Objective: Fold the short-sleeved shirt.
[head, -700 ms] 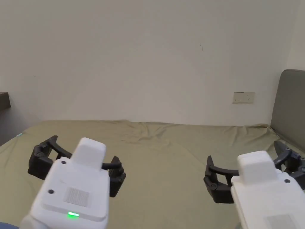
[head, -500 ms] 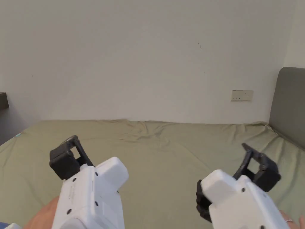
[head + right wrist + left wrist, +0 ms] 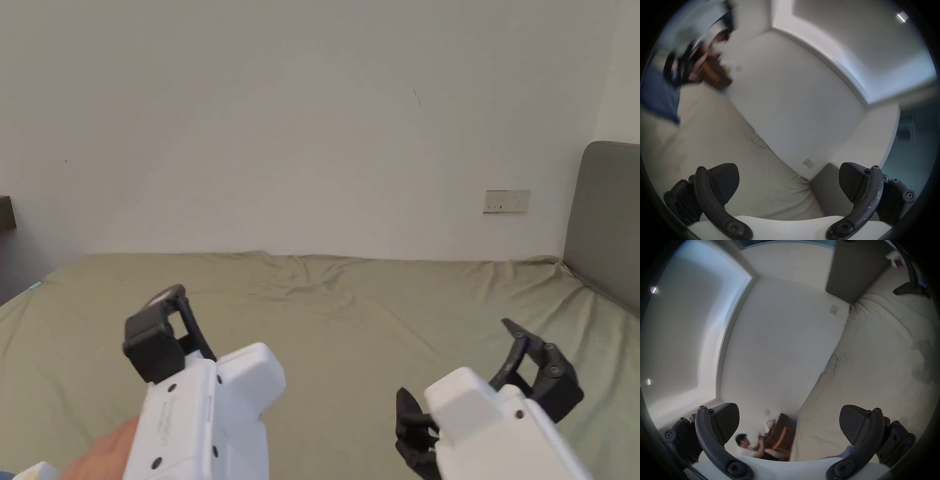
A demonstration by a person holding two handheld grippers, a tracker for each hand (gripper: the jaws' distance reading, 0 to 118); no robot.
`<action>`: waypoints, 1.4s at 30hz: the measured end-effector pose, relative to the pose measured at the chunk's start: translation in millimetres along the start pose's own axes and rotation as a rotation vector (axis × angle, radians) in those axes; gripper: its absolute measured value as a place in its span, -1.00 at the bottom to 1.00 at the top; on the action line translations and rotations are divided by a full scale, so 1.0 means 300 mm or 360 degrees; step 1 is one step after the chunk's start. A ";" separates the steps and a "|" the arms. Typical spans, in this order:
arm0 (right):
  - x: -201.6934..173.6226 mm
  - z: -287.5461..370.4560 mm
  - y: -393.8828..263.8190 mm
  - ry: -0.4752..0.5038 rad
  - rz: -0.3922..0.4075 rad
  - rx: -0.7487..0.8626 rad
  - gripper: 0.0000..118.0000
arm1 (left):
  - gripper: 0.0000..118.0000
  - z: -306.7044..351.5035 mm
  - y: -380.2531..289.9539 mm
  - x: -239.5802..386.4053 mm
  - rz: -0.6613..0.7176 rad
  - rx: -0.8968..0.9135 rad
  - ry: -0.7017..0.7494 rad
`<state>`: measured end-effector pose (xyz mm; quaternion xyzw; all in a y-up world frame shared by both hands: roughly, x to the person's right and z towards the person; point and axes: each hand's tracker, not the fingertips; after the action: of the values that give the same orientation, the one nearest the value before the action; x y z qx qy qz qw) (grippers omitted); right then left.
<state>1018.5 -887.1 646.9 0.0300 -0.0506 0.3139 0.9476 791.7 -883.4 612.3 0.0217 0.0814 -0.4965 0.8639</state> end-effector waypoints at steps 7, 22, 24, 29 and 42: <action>0.200 0.044 0.000 0.0066 -0.1088 0.0196 1.00 | 1.00 -0.005 -0.036 -0.226 0.1431 0.0011 -0.0226; 0.178 0.053 0.004 -0.0209 -0.0825 0.0162 1.00 | 1.00 0.014 -0.063 -0.209 0.1601 0.0045 -0.0130; 0.177 0.056 0.005 -0.0222 -0.0838 0.0170 1.00 | 1.00 0.009 -0.065 -0.199 0.1620 0.0024 -0.0127; 0.175 0.050 0.004 -0.0264 -0.0795 0.0167 1.00 | 1.00 0.004 -0.089 -0.195 0.1739 0.0066 -0.0306; 0.180 0.049 -0.018 -0.0274 -0.0838 0.0113 1.00 | 1.00 0.000 -0.086 -0.170 0.1531 0.0003 -0.0200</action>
<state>1063.8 -860.8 667.6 0.1018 -0.1103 0.0547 0.9872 744.4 -852.8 621.6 0.0275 0.0093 -0.0412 0.9987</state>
